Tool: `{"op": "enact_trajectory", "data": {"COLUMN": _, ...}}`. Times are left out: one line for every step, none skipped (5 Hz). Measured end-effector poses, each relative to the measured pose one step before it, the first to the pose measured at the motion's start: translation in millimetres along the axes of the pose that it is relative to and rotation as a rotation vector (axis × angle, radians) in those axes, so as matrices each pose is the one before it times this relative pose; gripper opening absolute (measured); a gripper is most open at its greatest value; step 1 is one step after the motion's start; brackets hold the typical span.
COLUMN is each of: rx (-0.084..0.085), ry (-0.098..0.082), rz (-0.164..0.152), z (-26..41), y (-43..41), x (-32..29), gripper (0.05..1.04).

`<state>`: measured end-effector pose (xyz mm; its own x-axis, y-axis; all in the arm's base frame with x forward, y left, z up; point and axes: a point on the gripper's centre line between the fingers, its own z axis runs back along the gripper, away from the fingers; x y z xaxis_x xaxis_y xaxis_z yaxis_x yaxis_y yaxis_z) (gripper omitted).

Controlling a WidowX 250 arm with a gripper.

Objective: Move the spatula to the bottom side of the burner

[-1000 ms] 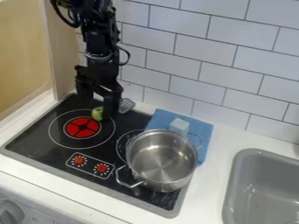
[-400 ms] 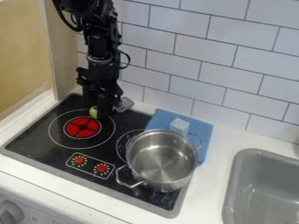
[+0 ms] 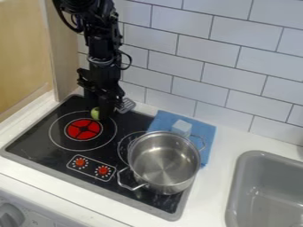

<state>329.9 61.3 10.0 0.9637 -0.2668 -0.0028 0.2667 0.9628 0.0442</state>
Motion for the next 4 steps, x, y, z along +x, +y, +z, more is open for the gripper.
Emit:
{"op": "enact_trajectory", "data": {"rx": -0.0236, "ry": -0.04, "rz": 0.0319, "z": 15.17, "y": -7.84, "x": -4.13, "gripper": 0.361}}
{"op": "enact_trajectory", "data": {"rx": 0.0197, "ry": -0.0192, "rz": 0.0464, "z": 19.54, "y": -12.29, "x": -11.09, "gripper": 0.361}}
{"op": "enact_trajectory", "data": {"rx": 0.0443, "ry": 0.0366, "rz": 0.1074, "z": 9.25, "y": -22.12, "x": -26.2, "gripper": 0.361}}
{"op": "enact_trajectory", "data": {"rx": 0.0804, "ry": 0.0431, "rz": 0.1742, "z": 11.43, "y": -9.98, "x": -45.82, "gripper": 0.361}}
